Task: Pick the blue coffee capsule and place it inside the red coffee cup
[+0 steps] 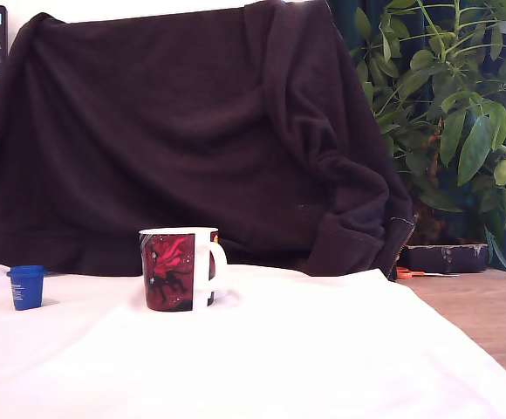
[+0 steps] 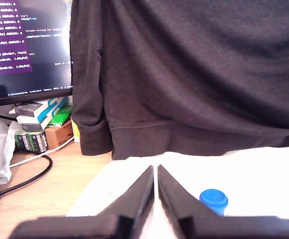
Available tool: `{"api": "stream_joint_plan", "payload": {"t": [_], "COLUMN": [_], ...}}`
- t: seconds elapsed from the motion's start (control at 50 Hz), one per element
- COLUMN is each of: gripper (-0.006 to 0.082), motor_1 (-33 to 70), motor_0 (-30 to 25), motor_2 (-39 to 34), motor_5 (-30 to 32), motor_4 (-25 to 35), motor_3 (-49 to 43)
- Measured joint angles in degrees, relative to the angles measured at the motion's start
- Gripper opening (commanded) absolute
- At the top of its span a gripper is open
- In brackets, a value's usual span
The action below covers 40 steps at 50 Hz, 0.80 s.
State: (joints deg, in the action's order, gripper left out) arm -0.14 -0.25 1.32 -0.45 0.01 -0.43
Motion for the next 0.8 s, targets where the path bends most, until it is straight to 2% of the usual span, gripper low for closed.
{"api": "stream_joint_plan", "payload": {"t": [0.04,0.06,0.08,0.12,0.16,0.32,0.56,0.7,0.76,0.8], "gripper": [-0.0019,-0.0019,-0.0019,-0.0019,-0.0019,-0.0011,-0.0011,-0.0006,0.0054,0.0136], "motor_1": [0.0,0.0,0.0,0.0,0.0,0.0,0.0,0.0,0.1,0.7], "motor_0": [0.7,1.5,2.5,3.8,4.5,3.9,1.0,-1.4,-2.5,-3.2], "motor_2": [-0.2,-0.4,-0.5,-0.7,-0.9,-0.9,-0.9,-0.9,-0.9,-0.9], "motor_5": [-0.8,-1.4,-5.3,-8.7,-9.5,-13.6,-21.9,-23.6,-23.7,-23.7], "motor_4": [1.6,3.9,6.3,11.3,15.0,22.3,25.9,26.5,26.5,26.4], "motor_3": [0.6,1.2,1.3,1.3,1.2,1.7,5.8,6.1,6.1,6.1]}}
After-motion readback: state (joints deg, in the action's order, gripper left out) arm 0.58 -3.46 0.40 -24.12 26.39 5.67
